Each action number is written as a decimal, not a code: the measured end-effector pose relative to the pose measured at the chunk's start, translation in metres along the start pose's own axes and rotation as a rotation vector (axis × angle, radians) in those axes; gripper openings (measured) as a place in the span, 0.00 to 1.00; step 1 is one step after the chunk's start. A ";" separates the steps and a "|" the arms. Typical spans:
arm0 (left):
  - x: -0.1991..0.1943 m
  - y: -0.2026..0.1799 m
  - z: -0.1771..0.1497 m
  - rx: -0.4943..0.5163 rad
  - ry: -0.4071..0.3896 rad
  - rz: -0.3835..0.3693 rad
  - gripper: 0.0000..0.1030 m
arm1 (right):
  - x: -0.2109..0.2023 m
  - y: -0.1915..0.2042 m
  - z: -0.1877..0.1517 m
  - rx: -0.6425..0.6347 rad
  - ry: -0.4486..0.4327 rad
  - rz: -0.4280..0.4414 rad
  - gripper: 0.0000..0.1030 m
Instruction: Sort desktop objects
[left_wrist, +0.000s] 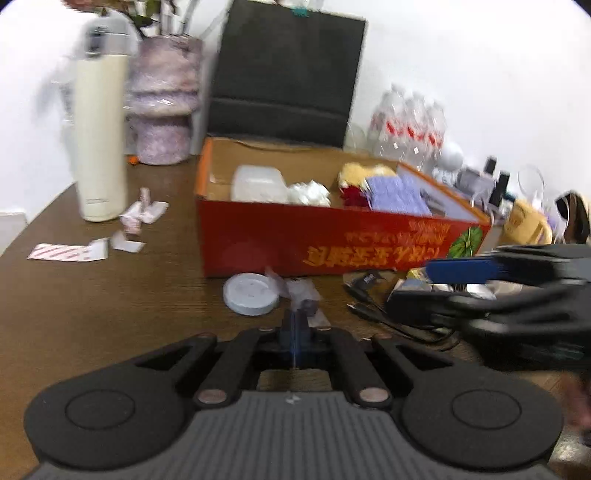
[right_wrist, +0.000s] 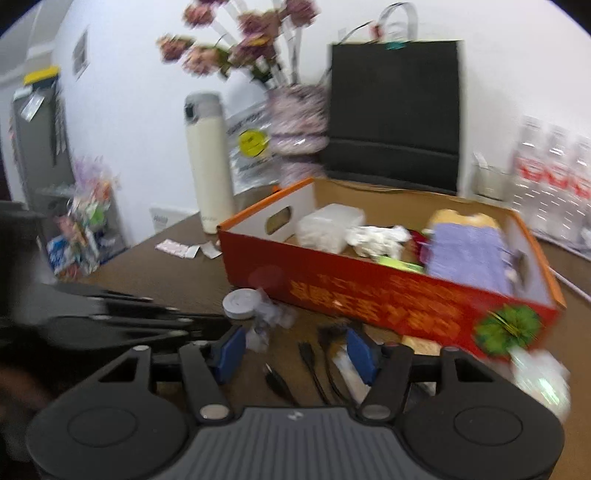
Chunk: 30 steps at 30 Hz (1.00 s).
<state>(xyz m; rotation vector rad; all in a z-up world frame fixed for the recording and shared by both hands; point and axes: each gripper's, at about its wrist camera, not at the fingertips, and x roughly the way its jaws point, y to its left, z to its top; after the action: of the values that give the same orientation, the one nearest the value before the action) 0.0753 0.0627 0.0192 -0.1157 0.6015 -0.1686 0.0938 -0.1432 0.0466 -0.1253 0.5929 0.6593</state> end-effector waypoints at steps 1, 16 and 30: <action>-0.004 0.007 0.000 -0.029 0.000 0.005 0.01 | 0.012 0.003 0.004 -0.015 0.005 0.011 0.52; 0.003 0.045 0.006 -0.077 0.012 0.058 0.07 | 0.070 0.030 0.001 -0.030 0.086 -0.016 0.13; 0.066 -0.040 0.024 0.260 0.050 0.149 0.43 | -0.024 -0.029 -0.009 0.147 -0.158 -0.038 0.13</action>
<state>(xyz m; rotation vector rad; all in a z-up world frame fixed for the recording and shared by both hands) 0.1377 0.0120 0.0090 0.1848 0.6306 -0.1042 0.0922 -0.1818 0.0497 0.0520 0.4839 0.5806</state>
